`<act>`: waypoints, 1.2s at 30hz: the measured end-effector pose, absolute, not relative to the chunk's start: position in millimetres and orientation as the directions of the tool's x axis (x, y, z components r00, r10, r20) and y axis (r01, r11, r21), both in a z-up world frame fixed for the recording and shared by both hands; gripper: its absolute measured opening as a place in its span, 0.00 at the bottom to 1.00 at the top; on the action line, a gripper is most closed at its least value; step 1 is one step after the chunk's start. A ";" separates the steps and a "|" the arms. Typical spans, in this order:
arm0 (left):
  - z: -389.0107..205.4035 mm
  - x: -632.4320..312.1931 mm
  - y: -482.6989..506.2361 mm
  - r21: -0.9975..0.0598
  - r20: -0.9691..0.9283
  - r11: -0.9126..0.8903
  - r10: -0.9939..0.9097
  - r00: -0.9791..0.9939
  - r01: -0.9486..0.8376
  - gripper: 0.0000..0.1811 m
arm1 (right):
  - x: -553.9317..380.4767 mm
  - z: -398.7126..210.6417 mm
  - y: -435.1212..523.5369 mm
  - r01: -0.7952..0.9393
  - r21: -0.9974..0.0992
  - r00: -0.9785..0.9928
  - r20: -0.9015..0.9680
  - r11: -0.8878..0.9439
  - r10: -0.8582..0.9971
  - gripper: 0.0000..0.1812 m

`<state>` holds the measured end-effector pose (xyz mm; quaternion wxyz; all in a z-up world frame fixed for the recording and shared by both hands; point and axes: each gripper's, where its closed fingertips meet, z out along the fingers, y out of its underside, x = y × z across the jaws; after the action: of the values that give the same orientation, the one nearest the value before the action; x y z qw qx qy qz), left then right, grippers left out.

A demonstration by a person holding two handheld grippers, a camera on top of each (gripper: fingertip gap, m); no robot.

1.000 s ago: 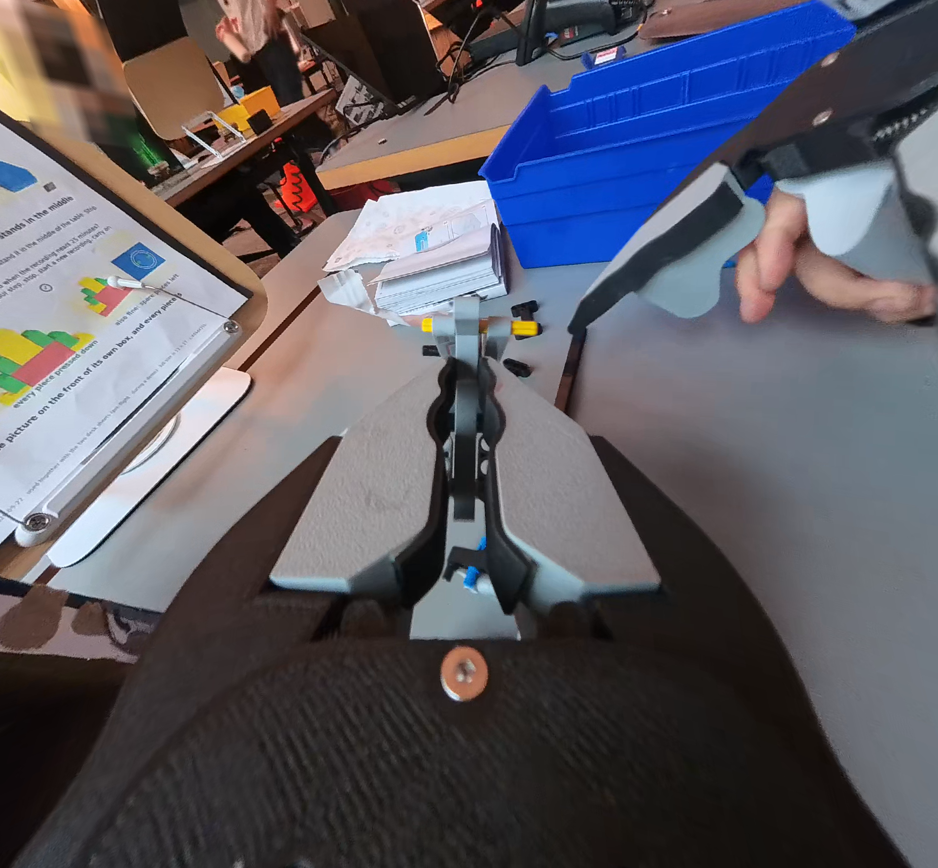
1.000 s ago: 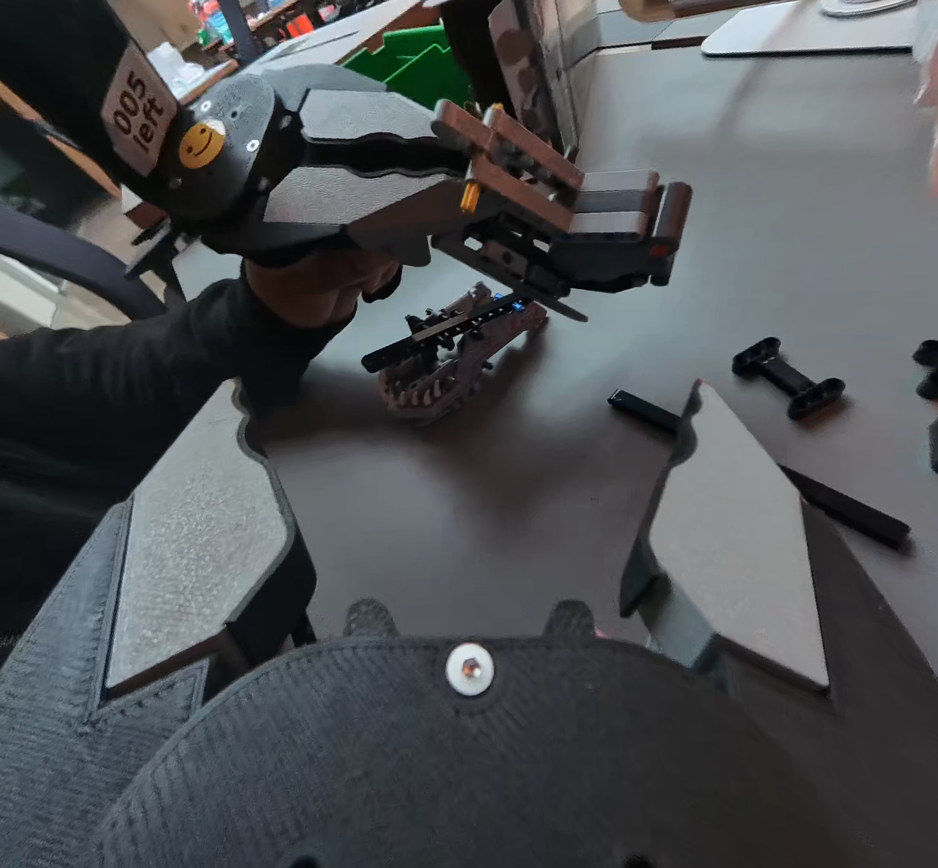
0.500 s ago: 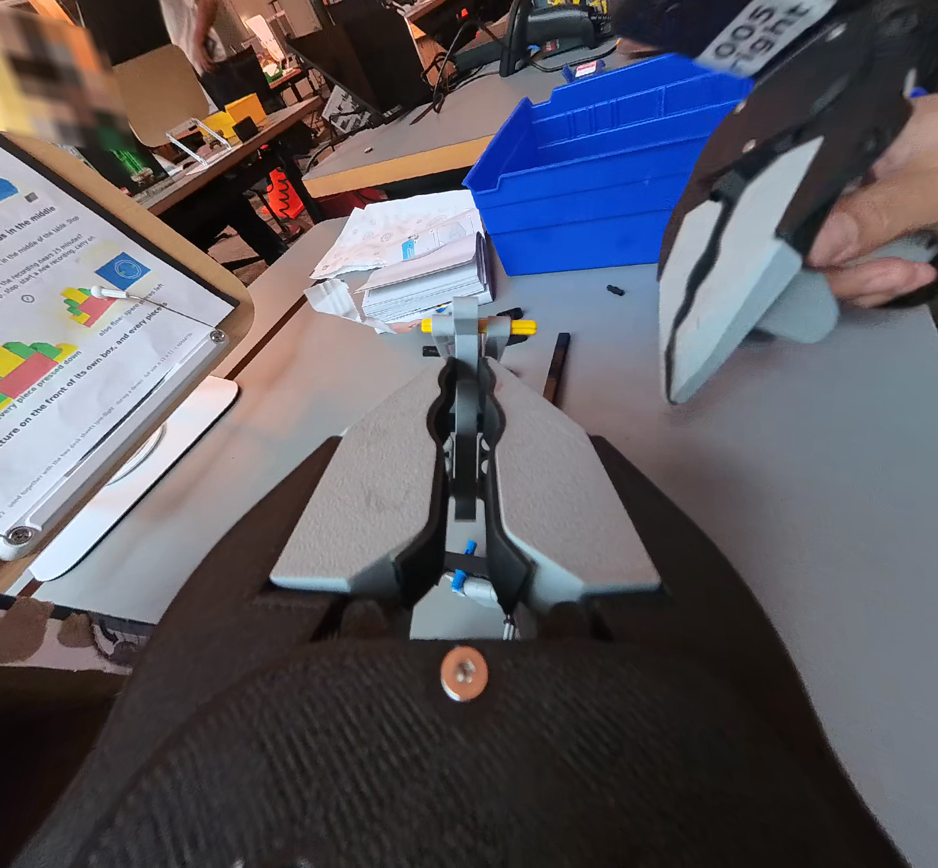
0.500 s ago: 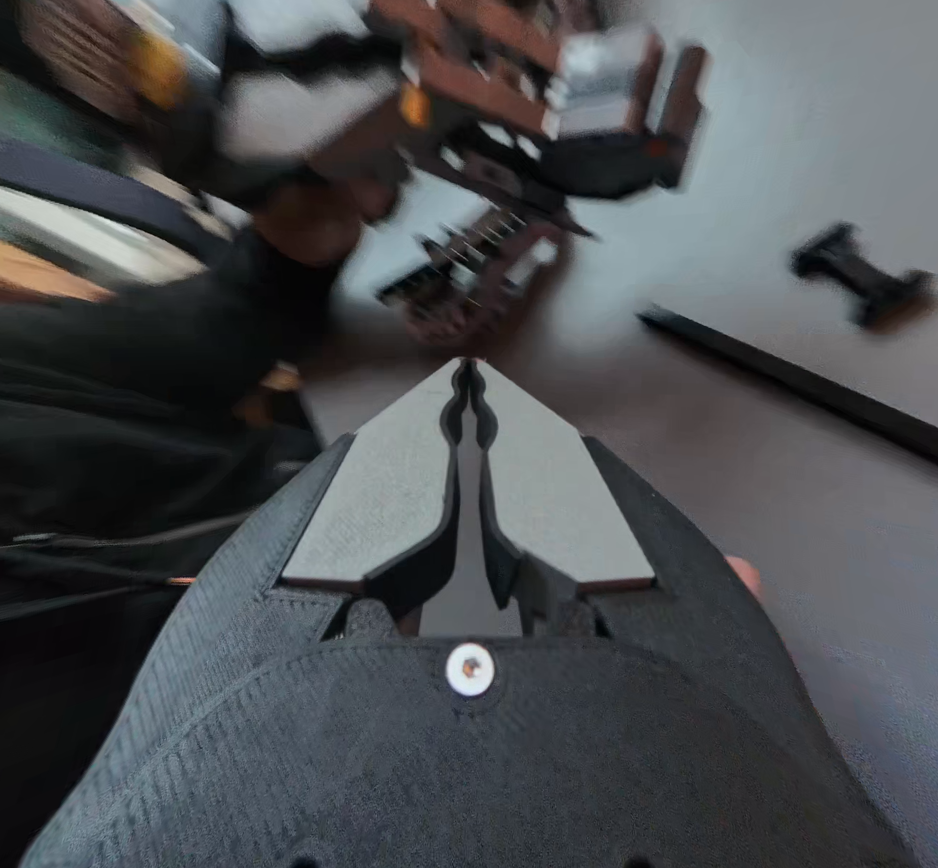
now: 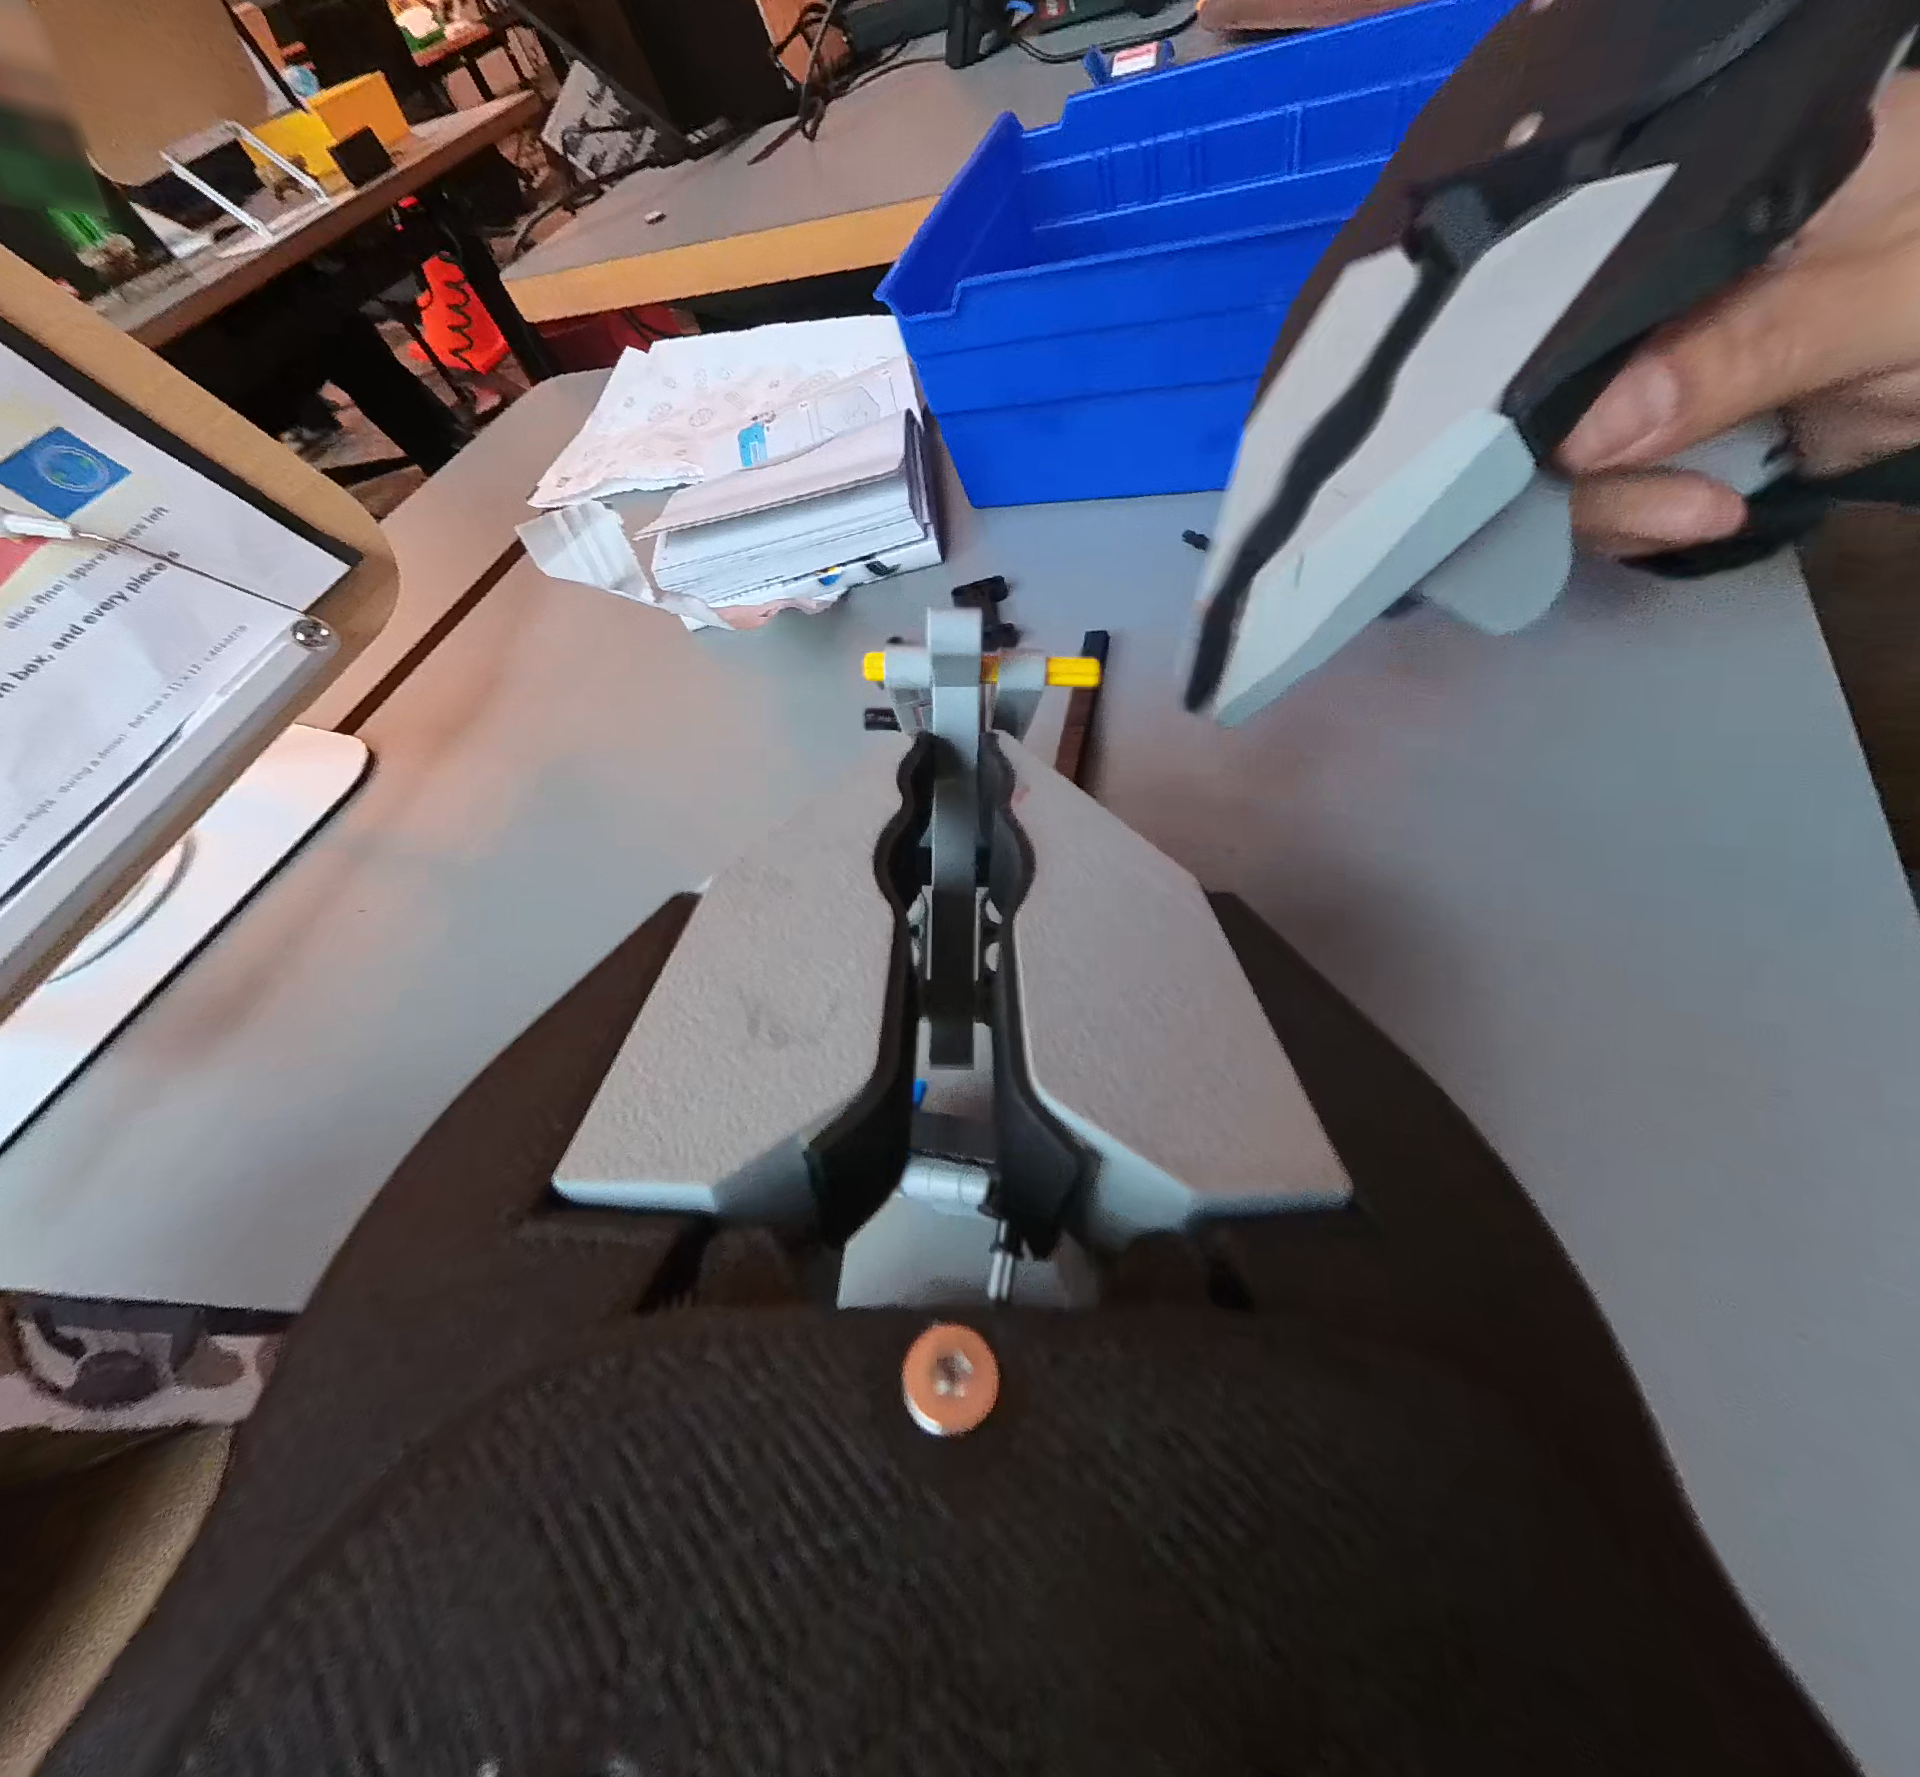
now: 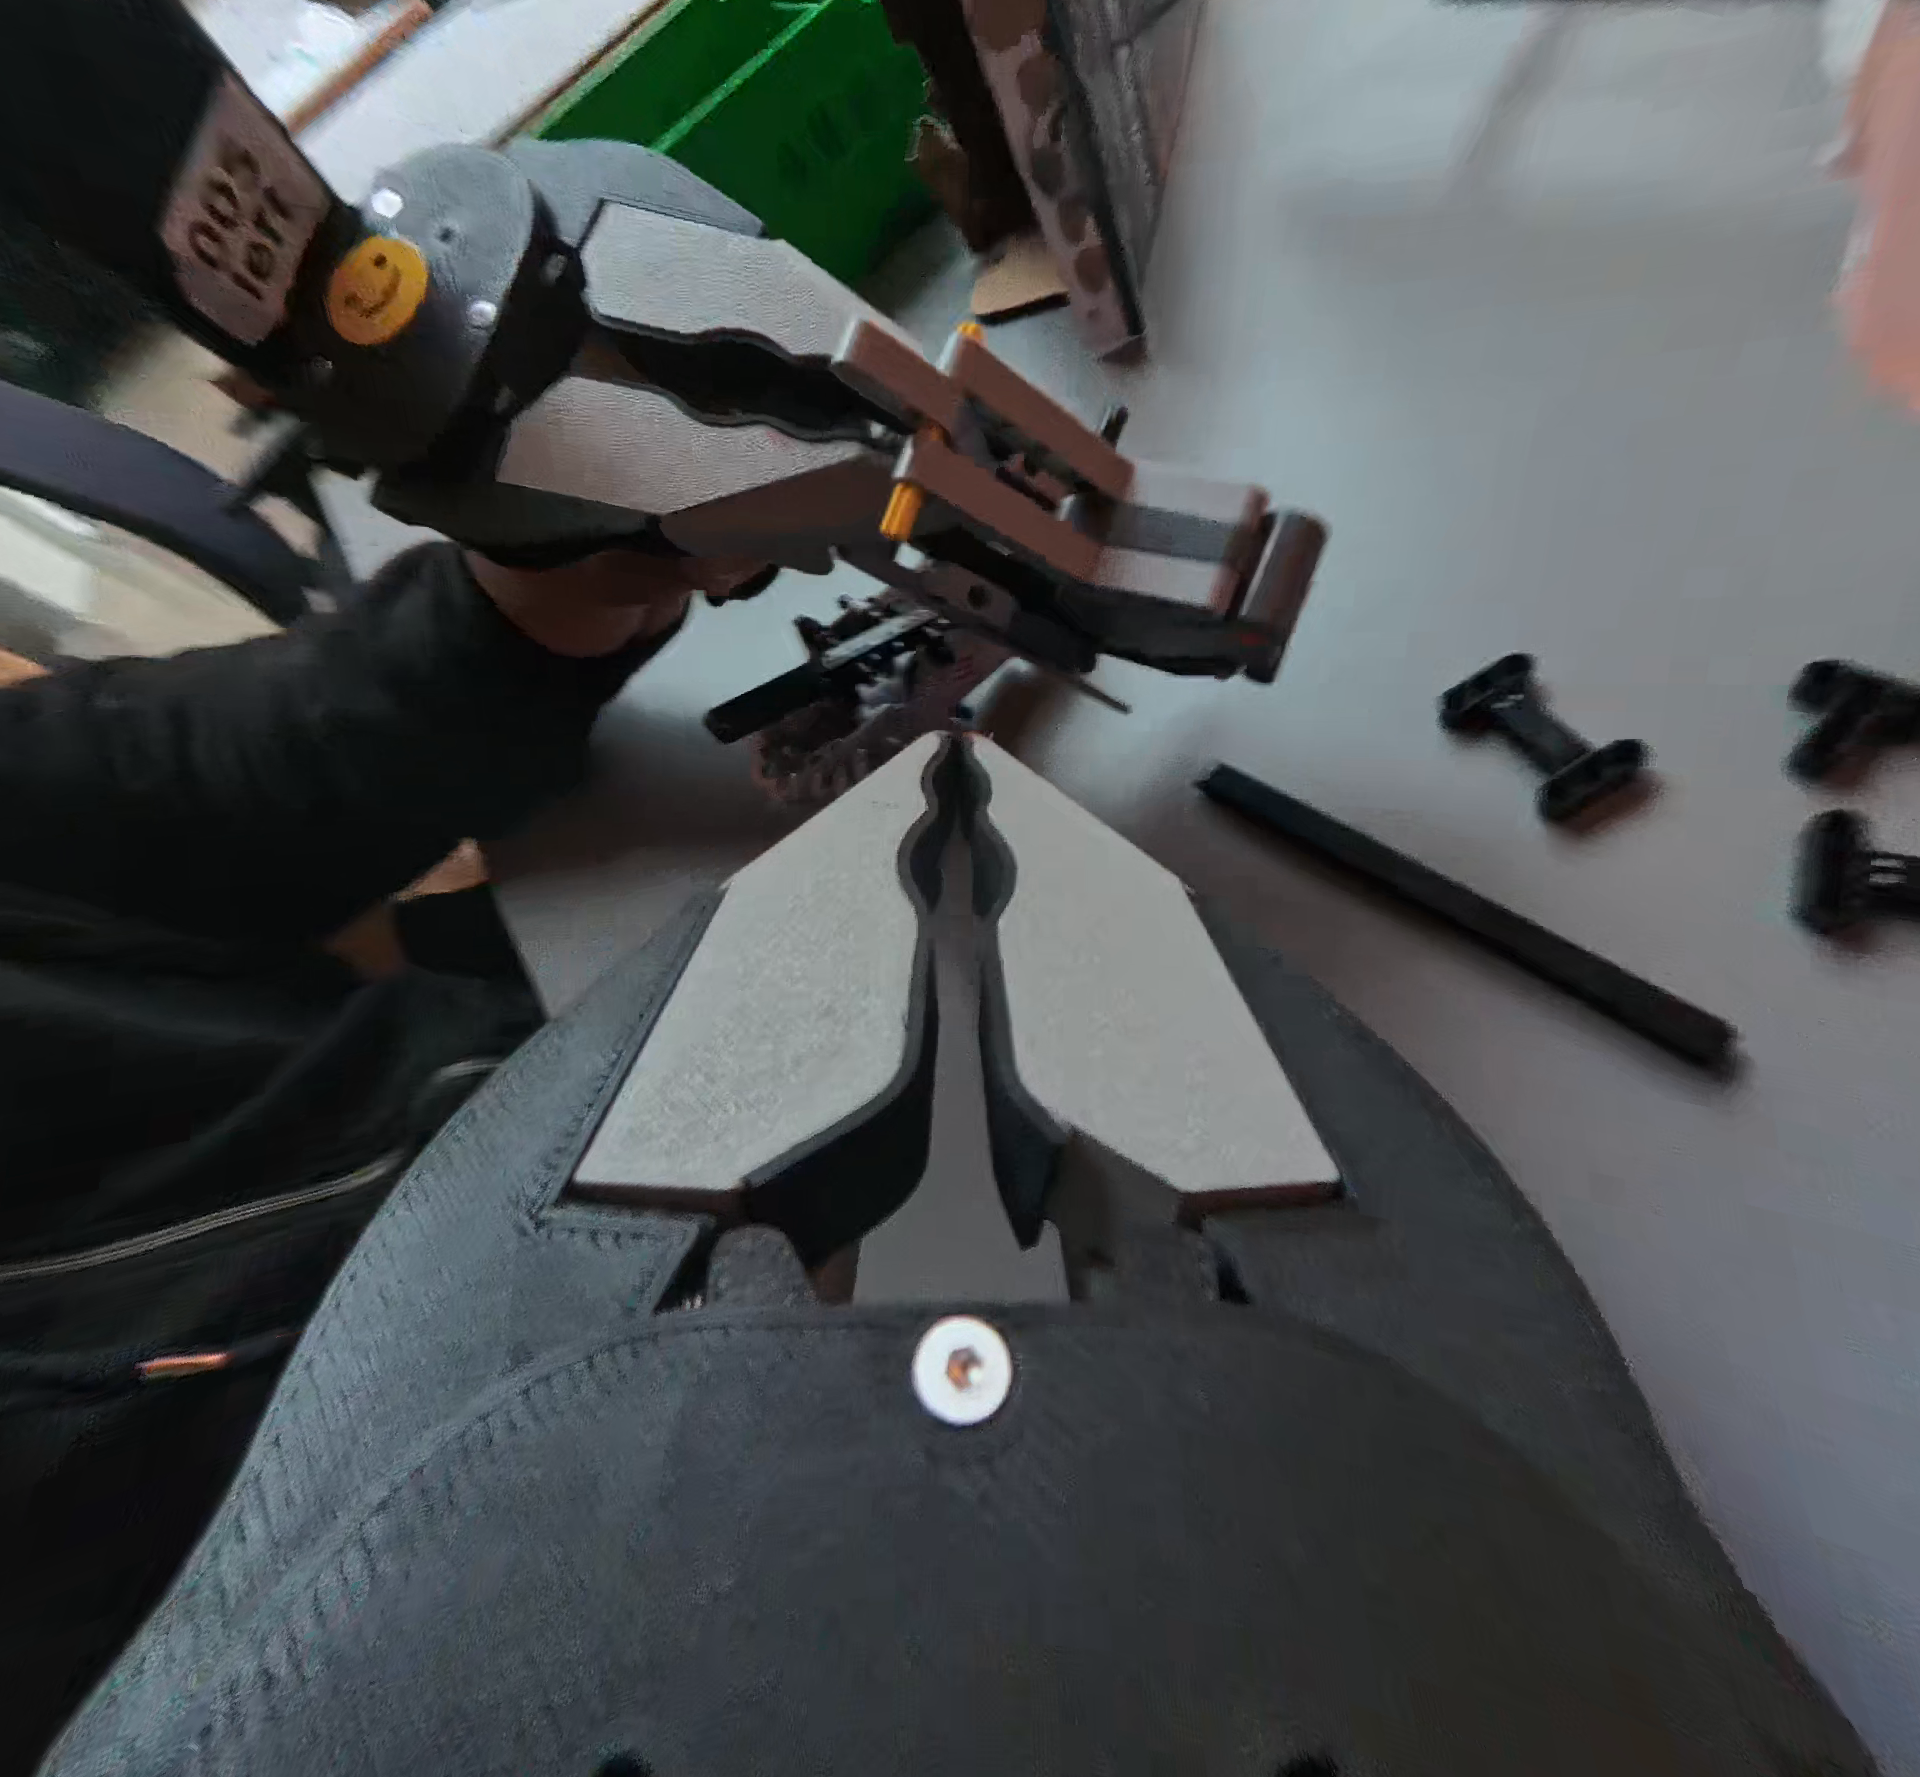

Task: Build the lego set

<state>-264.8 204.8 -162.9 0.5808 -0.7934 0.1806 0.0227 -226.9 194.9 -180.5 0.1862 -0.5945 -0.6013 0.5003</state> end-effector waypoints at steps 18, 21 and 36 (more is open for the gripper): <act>-166.2 -204.5 178.8 -0.932 -0.195 -0.121 -0.626 0.755 -0.341 0.03 | -203.6 -142.8 158.2 0.268 -0.887 -0.510 0.199 0.375 0.837 0.29; -167.6 -199.9 176.0 -0.930 -0.199 -0.111 -0.647 0.736 -0.350 0.03 | -207.5 -151.0 159.6 0.272 -0.843 -0.494 0.292 0.464 0.819 0.34; -186.9 -196.7 175.4 -0.870 -0.346 -0.062 -0.631 0.694 -0.490 0.03 | -215.2 -181.3 158.1 0.189 -0.887 -0.492 0.287 0.423 0.822 0.21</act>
<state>-196.7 175.4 -186.9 0.5656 -0.7261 0.3859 -0.0625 -215.2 158.1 -181.3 0.3766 -0.3347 -0.7546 0.4204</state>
